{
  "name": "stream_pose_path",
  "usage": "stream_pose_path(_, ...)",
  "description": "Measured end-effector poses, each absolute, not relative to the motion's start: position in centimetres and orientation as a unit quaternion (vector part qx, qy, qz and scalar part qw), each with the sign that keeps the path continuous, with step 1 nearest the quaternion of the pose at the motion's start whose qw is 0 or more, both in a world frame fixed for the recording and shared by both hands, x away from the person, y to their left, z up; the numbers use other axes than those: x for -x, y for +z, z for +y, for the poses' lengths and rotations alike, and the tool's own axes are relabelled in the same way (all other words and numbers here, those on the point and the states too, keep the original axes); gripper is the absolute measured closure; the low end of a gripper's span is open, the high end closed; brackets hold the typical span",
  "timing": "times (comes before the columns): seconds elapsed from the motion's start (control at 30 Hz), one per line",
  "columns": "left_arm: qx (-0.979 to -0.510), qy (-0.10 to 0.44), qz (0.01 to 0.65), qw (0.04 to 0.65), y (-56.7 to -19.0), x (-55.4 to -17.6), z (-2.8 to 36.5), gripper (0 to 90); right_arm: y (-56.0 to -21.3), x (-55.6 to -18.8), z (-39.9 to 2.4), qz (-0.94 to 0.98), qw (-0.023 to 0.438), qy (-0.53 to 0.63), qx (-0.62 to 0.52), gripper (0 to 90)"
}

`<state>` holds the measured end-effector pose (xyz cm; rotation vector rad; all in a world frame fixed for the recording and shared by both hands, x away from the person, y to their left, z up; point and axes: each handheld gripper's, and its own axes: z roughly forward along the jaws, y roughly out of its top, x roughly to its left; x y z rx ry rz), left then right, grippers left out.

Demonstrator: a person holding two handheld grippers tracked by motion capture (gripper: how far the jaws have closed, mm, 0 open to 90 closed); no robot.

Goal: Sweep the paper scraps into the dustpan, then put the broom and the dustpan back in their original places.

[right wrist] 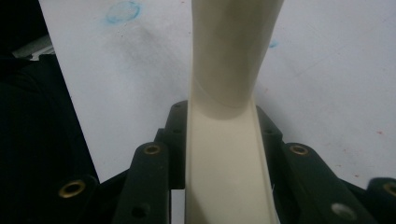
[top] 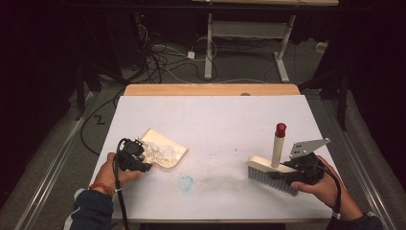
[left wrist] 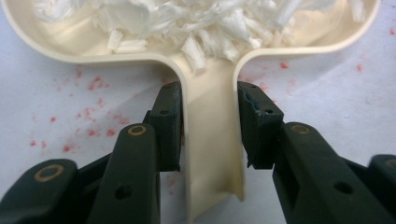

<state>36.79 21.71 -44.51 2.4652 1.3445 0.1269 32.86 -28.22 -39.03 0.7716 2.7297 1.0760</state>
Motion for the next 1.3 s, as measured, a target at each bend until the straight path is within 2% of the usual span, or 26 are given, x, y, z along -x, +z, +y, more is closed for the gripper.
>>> stream_pose_path(0.17,-0.865,0.045,0.469,0.175,-44.2,-35.9,21.3,56.5,-39.0,-32.9,-28.3,0.896,0.052,0.357,-0.258,67.7)
stream_pose_path(0.5,-0.874,0.041,0.451,0.176,-44.1,-34.2,19.7,55.6,-38.8,-33.3,-28.5,0.897,0.056,0.356,-0.257,67.7)
stream_pose_path(0.7,-0.876,0.052,0.445,0.178,-44.3,-32.6,18.6,51.1,-38.5,-33.7,-28.6,0.897,0.049,0.355,-0.260,67.7)
stream_pose_path(0.77,-0.876,0.062,0.442,0.184,-44.1,-32.1,18.4,53.2,-38.4,-33.9,-28.8,0.896,0.048,0.353,-0.266,67.7)
stream_pose_path(0.87,-0.874,0.058,0.443,0.191,-44.0,-31.8,18.3,61.0,-38.4,-34.4,-29.1,0.895,0.039,0.354,-0.269,67.6)
stream_pose_path(0.97,-0.873,0.057,0.443,0.195,-44.1,-31.4,17.8,61.7,-38.6,-35.0,-29.0,0.898,0.027,0.342,-0.274,67.6)
stream_pose_path(1.03,-0.872,0.049,0.444,0.200,-44.2,-30.9,17.5,56.6,-38.9,-35.8,-28.9,0.904,0.013,0.331,-0.271,67.4)
stream_pose_path(1.17,-0.880,0.023,0.435,0.188,-44.9,-29.7,16.8,50.8,-39.3,-37.6,-29.1,0.897,0.018,0.333,-0.290,63.4)
stream_pose_path(1.2,-0.886,0.020,0.426,0.185,-45.0,-29.3,16.5,51.1,-39.2,-38.1,-29.2,0.891,0.024,0.339,-0.301,57.8)
stream_pose_path(1.3,-0.888,0.024,0.416,0.194,-44.8,-28.5,15.9,48.5,-38.8,-39.2,-29.5,0.877,0.060,0.346,-0.327,55.6)
